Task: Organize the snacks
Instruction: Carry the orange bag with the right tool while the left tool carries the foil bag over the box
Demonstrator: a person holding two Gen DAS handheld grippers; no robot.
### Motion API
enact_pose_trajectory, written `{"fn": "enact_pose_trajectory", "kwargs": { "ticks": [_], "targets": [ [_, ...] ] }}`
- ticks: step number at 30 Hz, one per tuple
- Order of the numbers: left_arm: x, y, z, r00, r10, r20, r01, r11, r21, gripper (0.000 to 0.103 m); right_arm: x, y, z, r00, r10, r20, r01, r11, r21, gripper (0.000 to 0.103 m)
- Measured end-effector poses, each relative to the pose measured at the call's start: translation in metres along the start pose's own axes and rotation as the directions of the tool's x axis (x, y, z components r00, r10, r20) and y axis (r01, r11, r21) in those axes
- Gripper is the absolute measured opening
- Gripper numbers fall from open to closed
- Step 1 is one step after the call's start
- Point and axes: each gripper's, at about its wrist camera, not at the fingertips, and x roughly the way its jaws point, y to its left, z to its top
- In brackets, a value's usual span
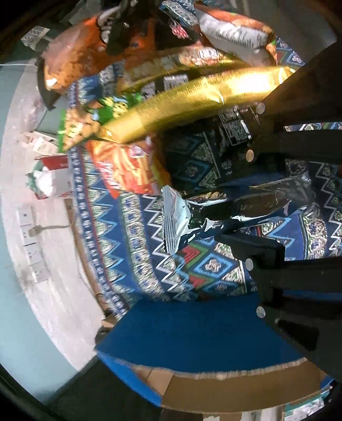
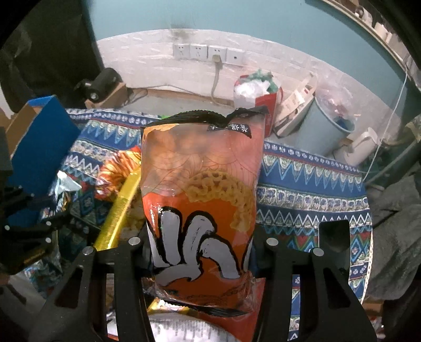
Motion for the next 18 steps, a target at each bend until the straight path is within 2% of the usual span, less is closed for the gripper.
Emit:
{"fn": "enact_pose_trajectory", "kwargs": {
  "ticks": [8, 18],
  "targets": [
    [-0.053, -0.006, -0.008, 0.993, 0.002, 0.116, -0.003, 1.000, 0.007, 0.033, -0.026, 0.015, 0.005, 0.998, 0.023, 0.062, -0.022, 1.000, -0.017, 0.048],
    [-0.114, 0.007, -0.015, 0.970, -0.001, 0.243, 0.007, 1.000, -0.026, 0.033, -0.058, 0.040, 0.011, 0.988, 0.073, 0.134, -0.066, 0.997, -0.049, 0.048]
  ]
}}
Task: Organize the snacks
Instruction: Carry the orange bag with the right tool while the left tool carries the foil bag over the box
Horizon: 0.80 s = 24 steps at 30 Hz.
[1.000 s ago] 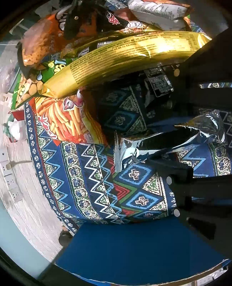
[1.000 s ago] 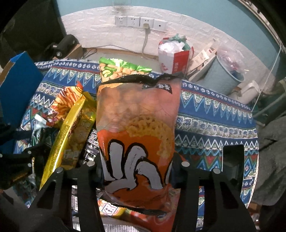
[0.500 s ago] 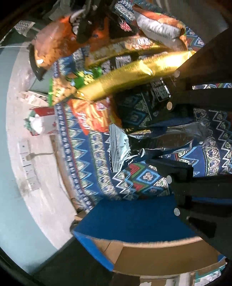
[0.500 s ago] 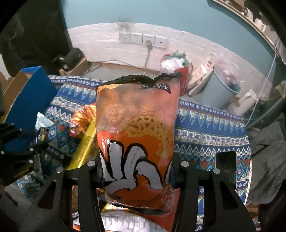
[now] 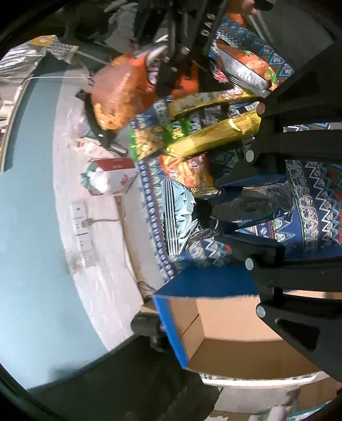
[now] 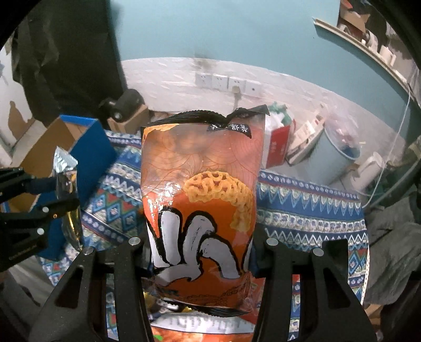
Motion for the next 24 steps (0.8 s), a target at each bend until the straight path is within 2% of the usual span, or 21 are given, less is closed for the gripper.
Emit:
{"fn": "enact_pose_trajectory", "kwargs": {
  "ticks": [14, 24],
  "targets": [
    [-0.053, 0.041, 0.000, 0.992, 0.035, 0.122, -0.029, 0.998, -0.052, 0.033, -0.015, 0.043, 0.022, 0.995, 0.079, 0.063, -0.075, 0.996, -0.051, 0.048],
    [-0.070, 0.081, -0.007, 0.984, 0.095, 0.149, -0.077, 0.990, -0.122, 0.033, -0.014, 0.077, 0.041, 0.989, 0.128, 0.078, -0.121, 0.989, -0.085, 0.048]
  ]
}}
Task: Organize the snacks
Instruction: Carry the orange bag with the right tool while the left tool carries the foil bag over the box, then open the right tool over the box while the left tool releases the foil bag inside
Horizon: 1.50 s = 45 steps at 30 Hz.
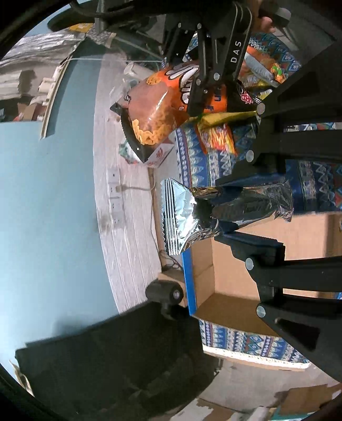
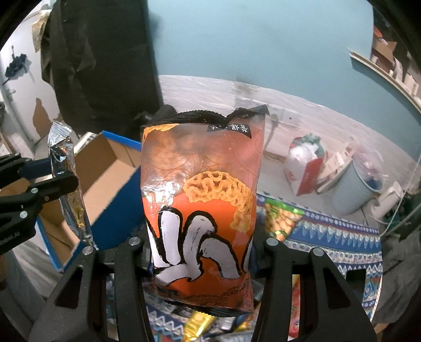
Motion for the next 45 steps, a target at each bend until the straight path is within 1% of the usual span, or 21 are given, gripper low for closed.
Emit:
{"fn": "enact_pose_trajectory", "kwargs": {
  "ticks": [10, 18, 25, 30, 37, 40, 43, 45],
  "targets": [
    [0.005, 0.049, -0.020, 0.997, 0.065, -0.029, -0.067, 0.995, -0.075, 0.033, 0.016, 0.044, 0.021, 0.999, 0.054, 0.001, -0.054, 0.997, -0.046, 0.048],
    [0.025, 0.085, -0.041, 0.988, 0.112, -0.104, -0.124, 0.985, -0.120, 0.033, 0.038, 0.083, 0.038, 0.995, 0.097, -0.019, -0.098, 0.992, -0.081, 0.048],
    [0.041, 0.118, -0.059, 0.973, 0.151, -0.173, -0.179, 0.970, -0.162, 0.033, 0.061, 0.118, 0.048, 0.991, 0.128, -0.045, -0.132, 0.985, -0.111, 0.048],
    [0.050, 0.133, -0.069, 0.961, 0.170, -0.219, -0.212, 0.960, -0.181, 0.033, 0.077, 0.140, 0.050, 0.987, 0.143, -0.077, -0.152, 0.980, -0.125, 0.048],
    [0.064, 0.146, -0.081, 0.936, 0.176, -0.306, -0.243, 0.949, -0.200, 0.034, 0.095, 0.169, 0.048, 0.980, 0.160, -0.116, -0.177, 0.972, -0.154, 0.048],
    [0.064, 0.152, -0.084, 0.927, 0.181, -0.327, -0.259, 0.942, -0.214, 0.043, 0.102, 0.179, 0.046, 0.977, 0.167, -0.134, -0.188, 0.968, -0.164, 0.048],
    [0.058, 0.158, -0.085, 0.927, 0.196, -0.320, -0.277, 0.933, -0.230, 0.051, 0.108, 0.186, 0.045, 0.974, 0.170, -0.149, -0.194, 0.967, -0.167, 0.048],
    [0.054, 0.160, -0.084, 0.922, 0.220, -0.317, -0.301, 0.925, -0.232, 0.062, 0.112, 0.189, 0.044, 0.972, 0.172, -0.162, -0.199, 0.965, -0.169, 0.048]
  ]
}}
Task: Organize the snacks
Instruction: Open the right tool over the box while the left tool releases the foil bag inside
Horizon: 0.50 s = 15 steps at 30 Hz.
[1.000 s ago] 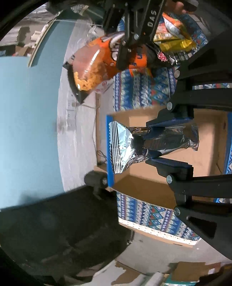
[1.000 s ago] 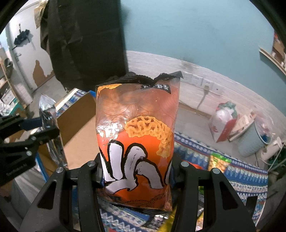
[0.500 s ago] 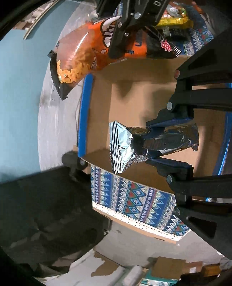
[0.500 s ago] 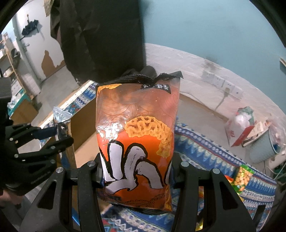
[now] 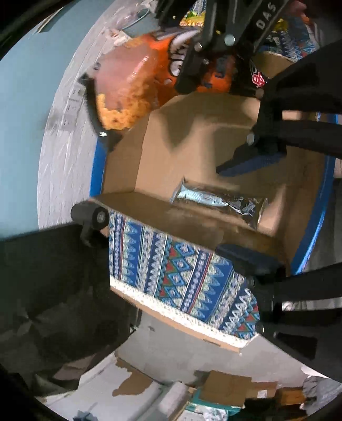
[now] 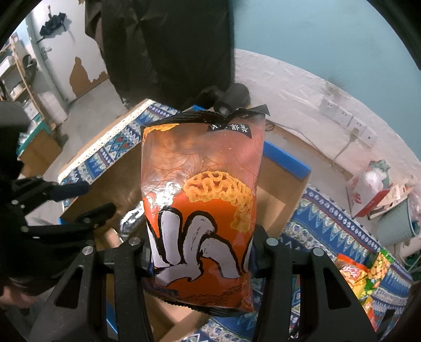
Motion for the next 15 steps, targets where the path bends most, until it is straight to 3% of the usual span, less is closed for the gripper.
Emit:
{"fn": "enact_pose_trajectory", "kwargs": {
  "ticks": [7, 15],
  "targets": [
    [-0.003, 0.006, 0.000, 1.000, 0.014, 0.006, -0.013, 1.000, -0.014, 0.063, 0.018, 0.008, -0.001, 0.999, 0.014, -0.040, -0.015, 1.000, -0.015, 0.049],
    [-0.013, 0.003, 0.004, 0.999, -0.006, 0.032, 0.007, 1.000, -0.013, 0.063, 0.020, 0.007, -0.006, 0.998, 0.016, -0.056, -0.017, 1.000, -0.011, 0.065]
  ]
}}
